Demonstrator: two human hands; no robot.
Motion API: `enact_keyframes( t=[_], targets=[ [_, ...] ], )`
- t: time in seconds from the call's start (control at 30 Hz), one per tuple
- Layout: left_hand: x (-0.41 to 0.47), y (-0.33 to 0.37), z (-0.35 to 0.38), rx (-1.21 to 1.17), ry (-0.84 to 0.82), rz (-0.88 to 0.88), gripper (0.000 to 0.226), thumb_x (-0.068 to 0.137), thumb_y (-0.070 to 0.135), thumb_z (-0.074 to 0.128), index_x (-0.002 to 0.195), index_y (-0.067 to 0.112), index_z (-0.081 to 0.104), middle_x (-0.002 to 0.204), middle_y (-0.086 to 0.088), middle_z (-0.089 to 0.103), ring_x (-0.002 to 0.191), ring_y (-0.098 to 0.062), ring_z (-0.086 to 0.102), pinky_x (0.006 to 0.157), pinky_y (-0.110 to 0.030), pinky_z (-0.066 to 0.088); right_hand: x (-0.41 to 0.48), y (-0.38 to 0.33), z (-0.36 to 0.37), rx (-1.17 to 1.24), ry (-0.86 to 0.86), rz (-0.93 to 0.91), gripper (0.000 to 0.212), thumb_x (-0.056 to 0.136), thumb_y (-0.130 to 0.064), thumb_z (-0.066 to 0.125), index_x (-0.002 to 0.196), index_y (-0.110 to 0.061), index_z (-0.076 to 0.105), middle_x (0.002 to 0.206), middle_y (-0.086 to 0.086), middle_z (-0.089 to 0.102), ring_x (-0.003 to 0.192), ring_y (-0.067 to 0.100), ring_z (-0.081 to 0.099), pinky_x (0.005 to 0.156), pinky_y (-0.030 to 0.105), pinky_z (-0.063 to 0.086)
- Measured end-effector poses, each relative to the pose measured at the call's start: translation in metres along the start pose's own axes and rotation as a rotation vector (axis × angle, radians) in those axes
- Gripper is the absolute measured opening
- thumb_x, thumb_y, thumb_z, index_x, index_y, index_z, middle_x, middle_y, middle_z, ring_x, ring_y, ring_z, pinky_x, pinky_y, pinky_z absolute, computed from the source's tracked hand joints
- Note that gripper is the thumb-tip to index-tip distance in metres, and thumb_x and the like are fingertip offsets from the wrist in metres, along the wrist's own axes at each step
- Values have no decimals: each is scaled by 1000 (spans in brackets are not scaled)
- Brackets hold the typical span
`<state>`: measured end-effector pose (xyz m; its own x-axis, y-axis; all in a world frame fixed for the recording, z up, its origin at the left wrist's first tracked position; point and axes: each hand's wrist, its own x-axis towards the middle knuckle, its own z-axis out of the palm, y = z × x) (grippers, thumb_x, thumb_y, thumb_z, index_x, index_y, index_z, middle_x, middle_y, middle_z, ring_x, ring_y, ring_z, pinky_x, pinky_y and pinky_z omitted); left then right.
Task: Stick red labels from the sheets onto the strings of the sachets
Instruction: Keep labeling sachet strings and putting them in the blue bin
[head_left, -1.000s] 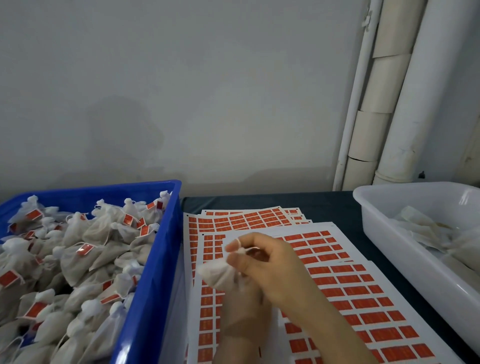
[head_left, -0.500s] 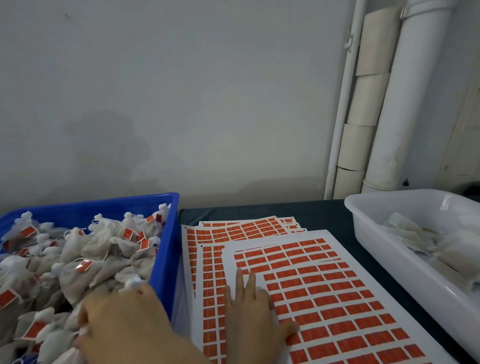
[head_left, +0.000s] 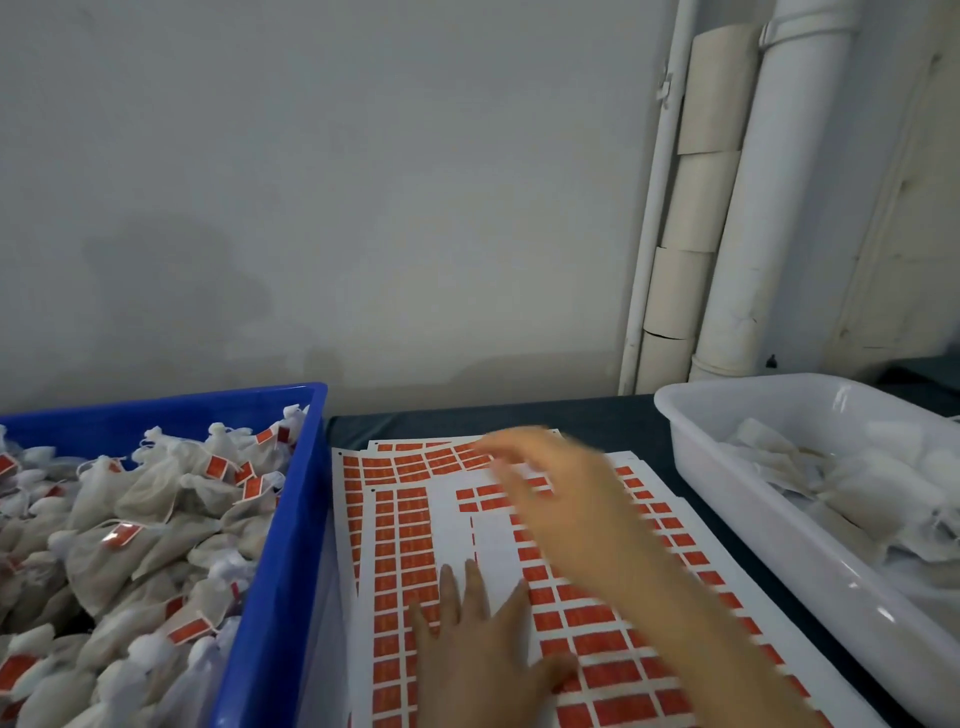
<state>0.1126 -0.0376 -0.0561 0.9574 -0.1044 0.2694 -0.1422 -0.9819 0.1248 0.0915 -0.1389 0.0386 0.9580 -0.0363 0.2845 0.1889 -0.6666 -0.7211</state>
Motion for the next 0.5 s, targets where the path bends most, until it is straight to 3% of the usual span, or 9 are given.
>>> enact_keyframes(
  t=[0.03, 0.1, 0.13, 0.2, 0.3, 0.37, 0.43, 0.5],
  targets=[
    [-6, -2, 18, -46, -211, 70, 92, 71, 85, 27, 145, 44, -8, 158, -4, -13, 144, -32, -12, 112, -58, -3, -1, 8, -19, -22, 74, 21, 18, 87, -45, 47, 105, -47, 49, 113, -25, 51, 92, -3, 51, 78, 10, 41],
    [-13, -13, 40, -120, -635, 70, 99, 56, 95, 19, 138, 54, -17, 155, 3, -24, 142, -29, -22, 107, -62, -13, -2, 45, -57, -162, 234, 105, 20, 90, -35, 49, 109, -39, 54, 118, -12, 57, 88, 1, 53, 76, 18, 45],
    [-12, -15, 44, -98, -644, 61, 100, 53, 96, 19, 137, 55, -16, 155, 4, -23, 142, -29, -21, 107, -62, -14, -6, 67, -80, -287, 248, 188, 23, 92, -29, 49, 114, -32, 56, 122, -5, 57, 92, 7, 55, 78, 22, 45],
    [-6, -10, 47, -98, -573, 46, 102, 50, 95, 17, 139, 54, -14, 155, 4, -21, 143, -27, -19, 107, -61, -14, -17, 110, -114, -426, 115, 382, 30, 94, -29, 48, 123, -25, 53, 129, 5, 53, 105, 21, 54, 88, 34, 43],
    [-5, -6, 45, -135, -534, 34, 103, 49, 93, 14, 141, 52, -9, 156, 4, -17, 144, -25, -16, 108, -60, -13, -31, 138, -145, -325, -126, 645, 56, 85, -59, 40, 130, -26, 47, 127, 6, 53, 106, 21, 54, 94, 38, 40],
    [-4, -6, 48, -122, -540, 36, 102, 50, 93, 13, 141, 52, -9, 157, 4, -16, 144, -24, -15, 108, -60, -12, -33, 144, -159, -378, -227, 667, 58, 86, -59, 36, 133, -25, 45, 134, 4, 50, 114, 18, 50, 104, 36, 35],
    [-6, -5, 45, -109, -521, 33, 101, 51, 93, 12, 141, 51, -9, 157, 4, -16, 144, -24, -14, 109, -60, -12, -33, 154, -172, -479, -251, 627, 45, 95, -44, 38, 135, -24, 43, 142, 1, 42, 125, 17, 43, 108, 34, 29],
    [-7, -3, 45, -97, -503, 29, 101, 51, 92, 11, 142, 50, -8, 157, 4, -15, 145, -24, -13, 109, -60, -11, -34, 168, -184, -596, -294, 629, 45, 95, -36, 46, 137, -23, 40, 144, -1, 39, 127, 16, 41, 107, 30, 29]
  ],
)
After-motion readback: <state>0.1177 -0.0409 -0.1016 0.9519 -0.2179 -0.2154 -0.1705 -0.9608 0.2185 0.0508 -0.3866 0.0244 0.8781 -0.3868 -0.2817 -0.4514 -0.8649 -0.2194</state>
